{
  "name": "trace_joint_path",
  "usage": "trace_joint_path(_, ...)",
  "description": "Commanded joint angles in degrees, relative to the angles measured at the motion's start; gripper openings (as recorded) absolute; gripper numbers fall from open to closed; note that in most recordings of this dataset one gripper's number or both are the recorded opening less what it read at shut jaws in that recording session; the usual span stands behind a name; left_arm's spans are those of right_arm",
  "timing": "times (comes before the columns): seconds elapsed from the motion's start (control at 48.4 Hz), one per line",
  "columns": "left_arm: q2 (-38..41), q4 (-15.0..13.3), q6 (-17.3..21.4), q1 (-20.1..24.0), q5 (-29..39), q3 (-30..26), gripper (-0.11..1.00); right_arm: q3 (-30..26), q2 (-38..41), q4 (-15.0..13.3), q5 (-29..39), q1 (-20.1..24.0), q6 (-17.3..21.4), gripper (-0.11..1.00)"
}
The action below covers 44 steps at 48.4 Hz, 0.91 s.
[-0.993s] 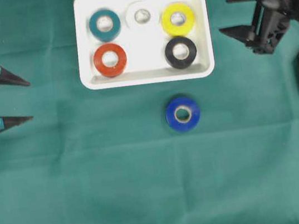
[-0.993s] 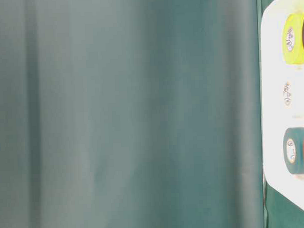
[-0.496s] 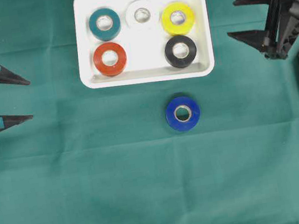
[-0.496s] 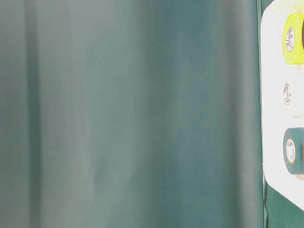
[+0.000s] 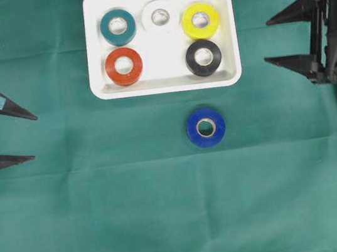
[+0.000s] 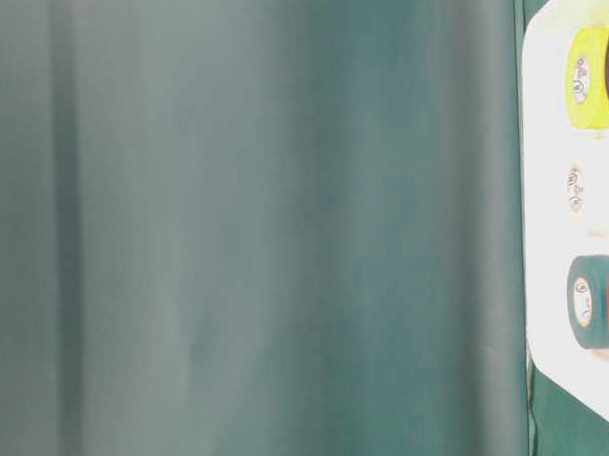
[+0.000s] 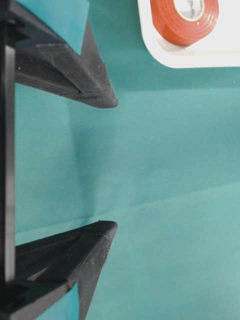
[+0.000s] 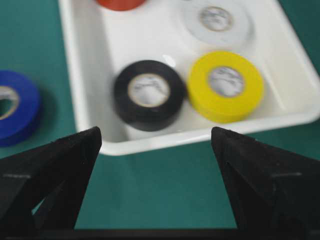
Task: Put the tape alternately from left to right into the white case.
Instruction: 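Retract the right gripper to the right edge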
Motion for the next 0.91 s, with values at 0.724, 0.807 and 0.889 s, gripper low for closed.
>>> trace_joint_path(0.724,0.2,0.0,0.1,-0.3,-0.6,-1.8,0.90,1.1,-1.1,-1.1,-3.8,9.1,0.1,0.61)
trace_joint_path(0.807,0.2,0.0,0.1,-0.3,-0.7,-1.8,0.89,1.2,-1.1,-1.1,-4.0,9.7,0.1,0.61)
trace_joint_path(0.889,0.2,0.0,0.1,-0.3,-0.7,-1.8,0.90,1.2,-1.1,-1.1,-4.4,9.7,0.0,0.61)
